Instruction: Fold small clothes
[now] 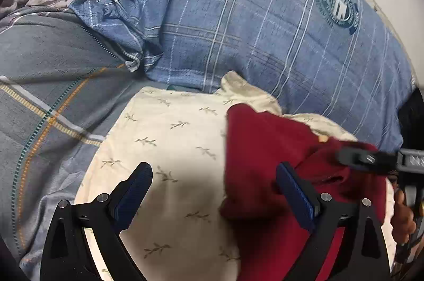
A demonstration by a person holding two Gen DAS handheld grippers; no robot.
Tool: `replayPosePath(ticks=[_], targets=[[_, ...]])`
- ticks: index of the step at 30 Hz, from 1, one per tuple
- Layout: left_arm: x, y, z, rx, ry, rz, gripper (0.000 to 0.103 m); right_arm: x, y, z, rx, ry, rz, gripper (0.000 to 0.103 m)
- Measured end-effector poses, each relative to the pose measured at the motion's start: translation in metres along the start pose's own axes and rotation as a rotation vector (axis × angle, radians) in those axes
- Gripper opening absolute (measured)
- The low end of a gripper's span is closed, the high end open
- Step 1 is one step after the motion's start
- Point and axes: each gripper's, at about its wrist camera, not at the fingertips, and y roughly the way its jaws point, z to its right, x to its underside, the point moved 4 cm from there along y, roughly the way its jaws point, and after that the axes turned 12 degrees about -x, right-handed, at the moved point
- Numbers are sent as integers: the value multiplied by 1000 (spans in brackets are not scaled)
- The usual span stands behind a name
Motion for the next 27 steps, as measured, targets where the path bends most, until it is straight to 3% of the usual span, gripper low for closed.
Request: replayPosePath(ticks=[4, 9, 14, 17, 19, 20, 21, 22, 24, 25, 27], targets=[[1, -6, 9, 65, 24, 36, 95, 20, -73, 14, 61, -11, 107, 58], [12, -6, 23, 19, 128, 71, 95, 58, -133, 44, 176, 60, 199, 61], [19, 1, 24, -4, 134, 59, 95, 100, -145, 53, 320, 20, 209, 61], [22, 4, 31, -20, 136, 57, 95, 113, -125, 59, 365, -11, 147, 60], [24, 8, 35, -36, 144, 51, 95, 115, -114, 68, 503, -57, 119, 58], [24, 9, 36, -42, 147, 48, 95, 114, -107, 71, 572, -81, 107, 55], [25, 9, 37, -46, 149, 47, 95, 113, -101, 76, 624, -101, 98, 32], [25, 9, 37, -49, 151, 47, 95, 112, -98, 78, 641, -112, 91, 21], [25, 8, 36, -52, 148, 49, 95, 110, -107, 73, 639, -122, 141, 10], [25, 7, 34, -53, 143, 50, 95, 110, -115, 69, 615, -112, 173, 10], [23, 6, 32, -47, 131, 51, 95, 112, -145, 61, 492, -44, 281, 9]])
